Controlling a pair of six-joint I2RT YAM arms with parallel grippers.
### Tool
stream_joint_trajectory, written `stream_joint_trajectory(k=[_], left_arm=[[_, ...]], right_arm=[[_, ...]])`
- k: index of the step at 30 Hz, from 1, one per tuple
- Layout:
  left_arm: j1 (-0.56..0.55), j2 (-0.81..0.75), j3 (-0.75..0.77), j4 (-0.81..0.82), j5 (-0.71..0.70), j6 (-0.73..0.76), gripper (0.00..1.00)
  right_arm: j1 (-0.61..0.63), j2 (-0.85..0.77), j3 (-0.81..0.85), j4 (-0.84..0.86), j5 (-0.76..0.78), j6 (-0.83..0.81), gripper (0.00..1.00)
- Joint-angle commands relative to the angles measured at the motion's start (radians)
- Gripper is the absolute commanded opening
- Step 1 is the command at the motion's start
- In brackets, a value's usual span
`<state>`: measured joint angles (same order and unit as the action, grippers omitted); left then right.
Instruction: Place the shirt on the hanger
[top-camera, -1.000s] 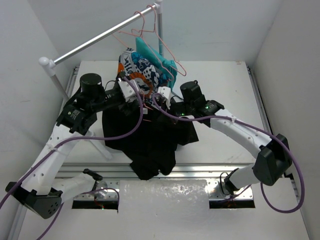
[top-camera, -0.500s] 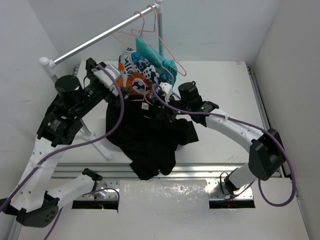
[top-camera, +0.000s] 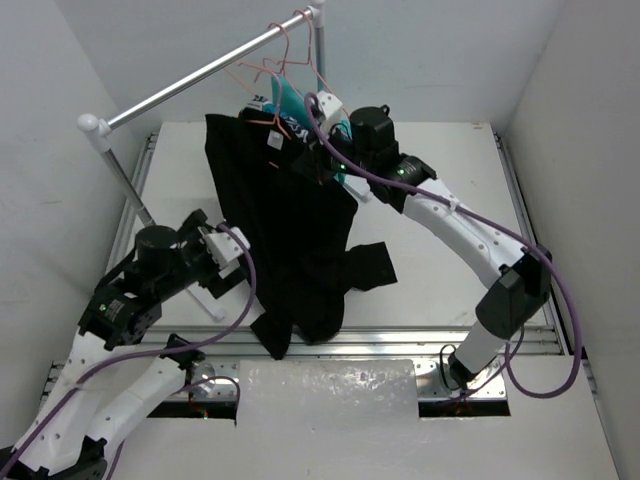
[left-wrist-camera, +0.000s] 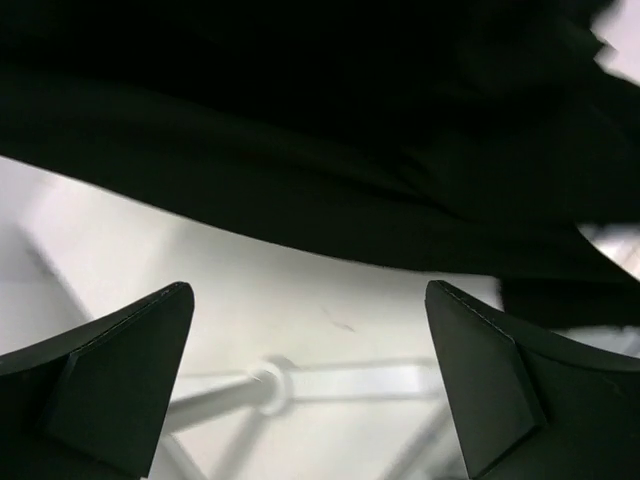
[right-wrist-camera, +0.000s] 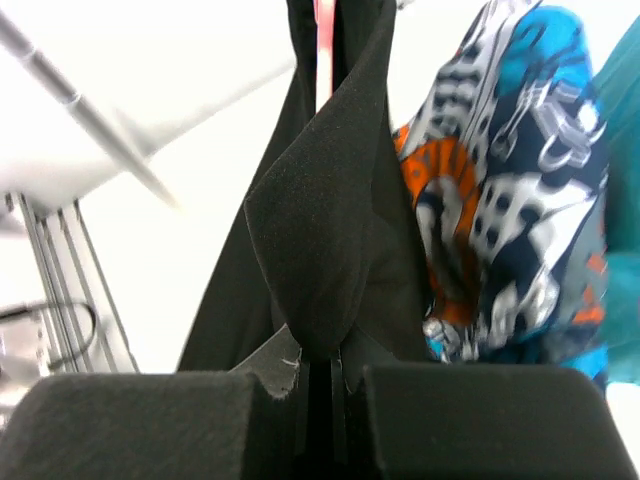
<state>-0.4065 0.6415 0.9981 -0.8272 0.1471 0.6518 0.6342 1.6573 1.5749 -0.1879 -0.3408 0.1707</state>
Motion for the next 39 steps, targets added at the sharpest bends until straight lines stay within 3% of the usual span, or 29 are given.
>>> stream_joint_trajectory(k=[1, 9, 14, 22, 29, 33, 39], left_arm=[[-0.008, -0.04, -0.09, -0.027, 0.064, 0.02, 0.99], [-0.008, -0.077, -0.266, 0.045, 0.1, 0.011, 0.99], [-0.008, -0.071, -0.289, 0.08, 0.114, 0.012, 1.0], [-0.008, -0.068, -0.309, 0.094, 0.118, 0.022, 1.0], [-0.008, -0.065, -0.297, 0.092, 0.118, 0.02, 1.0], [-0.008, -0.066, -0.296, 0.076, 0.114, 0.029, 1.0], [-0.008, -0.065, -0.303, 0.083, 0.111, 0.028, 1.0]], right_arm=[[-0.002, 0.062, 0.152, 0.048, 0.049, 0.076, 0.0], [0.015, 0.206, 0.466, -0.03, 0.098, 0.099, 0.0], [0.025, 0.311, 0.642, -0.081, 0.137, 0.078, 0.0], [0.027, 0.294, 0.594, -0.025, 0.169, 0.099, 0.0], [0.038, 0.44, 0.711, -0.097, 0.164, 0.11, 0.0], [0.038, 0.443, 0.651, -0.102, 0.166, 0.102, 0.0], [0.038, 0.325, 0.481, -0.074, 0.177, 0.066, 0.0]])
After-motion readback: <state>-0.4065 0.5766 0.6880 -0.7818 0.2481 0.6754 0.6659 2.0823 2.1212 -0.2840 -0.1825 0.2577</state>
